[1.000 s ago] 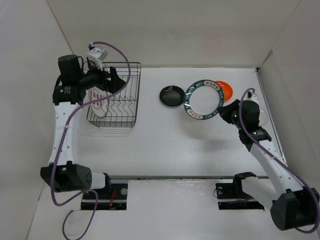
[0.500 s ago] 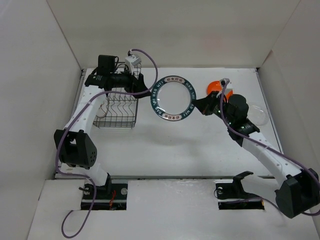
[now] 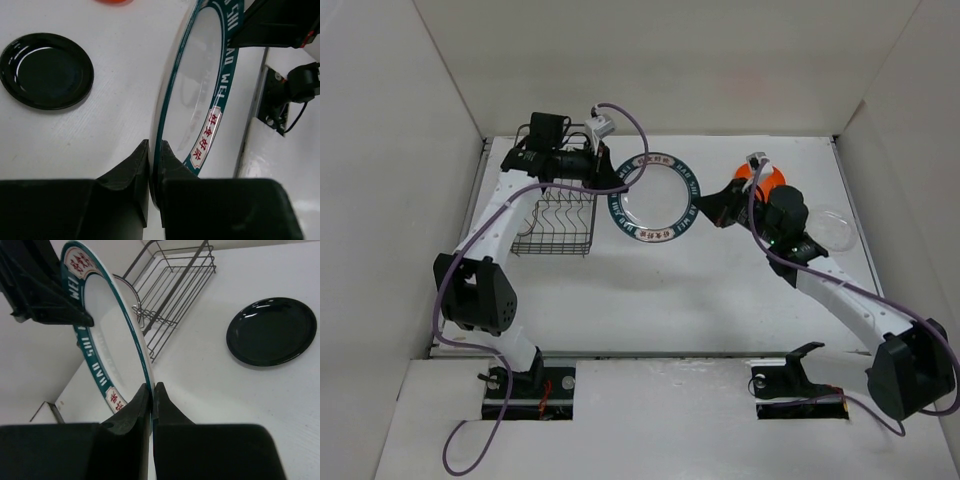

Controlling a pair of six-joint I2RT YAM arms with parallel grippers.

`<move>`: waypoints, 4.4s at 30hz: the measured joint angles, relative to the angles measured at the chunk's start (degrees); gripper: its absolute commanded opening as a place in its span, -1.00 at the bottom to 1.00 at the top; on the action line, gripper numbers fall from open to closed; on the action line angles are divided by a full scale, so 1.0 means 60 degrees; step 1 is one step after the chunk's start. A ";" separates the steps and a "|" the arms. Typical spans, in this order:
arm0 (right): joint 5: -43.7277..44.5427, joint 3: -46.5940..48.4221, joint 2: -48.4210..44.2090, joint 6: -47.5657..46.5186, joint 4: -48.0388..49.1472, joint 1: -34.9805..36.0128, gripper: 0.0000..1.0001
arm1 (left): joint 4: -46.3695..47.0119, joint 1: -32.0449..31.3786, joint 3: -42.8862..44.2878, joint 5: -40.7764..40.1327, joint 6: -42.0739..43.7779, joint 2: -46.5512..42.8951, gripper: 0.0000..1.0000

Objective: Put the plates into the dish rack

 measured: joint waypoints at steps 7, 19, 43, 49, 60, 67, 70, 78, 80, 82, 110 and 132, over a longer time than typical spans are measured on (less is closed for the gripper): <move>0.0087 0.0062 0.0248 0.0153 0.0233 0.0036 1.00 | -0.0219 0.0106 0.0076 -0.0109 -0.0306 -0.0004 -1.00; 0.3548 0.1169 0.0280 -0.0029 -0.1723 0.0940 1.00 | 0.0750 0.0823 -0.0470 -0.8892 -0.1861 -0.2867 -1.00; 0.4532 0.1392 0.0903 -0.0033 -0.3082 0.0863 1.00 | 0.1311 0.1767 -0.2659 -1.3114 -0.1173 -0.2466 -1.00; 0.4459 0.1392 0.0903 -0.0033 -0.3082 0.0743 1.00 | 0.1548 0.1767 -0.2892 -1.3118 -0.1177 -0.2302 -1.00; 0.4357 0.1392 0.1027 -0.0033 -0.3085 0.0663 1.00 | 0.1687 0.1767 -0.3067 -1.2440 -0.1300 -0.2146 -0.55; 0.4240 0.1395 0.1384 -0.0029 -0.3085 0.0539 1.00 | 0.1698 0.1767 -0.3067 -1.2054 -0.1315 -0.2146 -0.35; 0.4102 0.1432 0.1599 -0.0029 -0.3093 0.0364 1.00 | 0.1581 0.1767 -0.3013 -1.1832 -0.1330 -0.2164 0.04; 0.3887 0.1486 0.1792 -0.0025 -0.3242 -0.1257 1.00 | 0.0634 0.1770 -0.1563 -1.0214 -0.1348 -0.2455 1.00; 0.3483 0.1486 0.1792 -0.0025 -0.3184 -0.2146 1.00 | 0.0550 0.1770 -0.1195 -0.9592 -0.1348 -0.2674 1.00; 0.2670 0.1504 0.1898 -0.0080 -0.3016 -0.2969 1.00 | 0.0506 0.1770 -0.1009 -0.9009 -0.1341 -0.2911 1.00; -0.1257 0.9118 1.0681 0.0226 -0.5665 -0.2306 0.28 | -0.0259 0.1767 -0.0860 -0.5592 -0.0703 -0.3687 1.00; -0.1508 1.0076 1.1715 0.0739 -0.6065 -0.2178 -0.96 | -0.0266 0.1767 -0.1577 -0.5949 -0.0597 -0.3949 1.00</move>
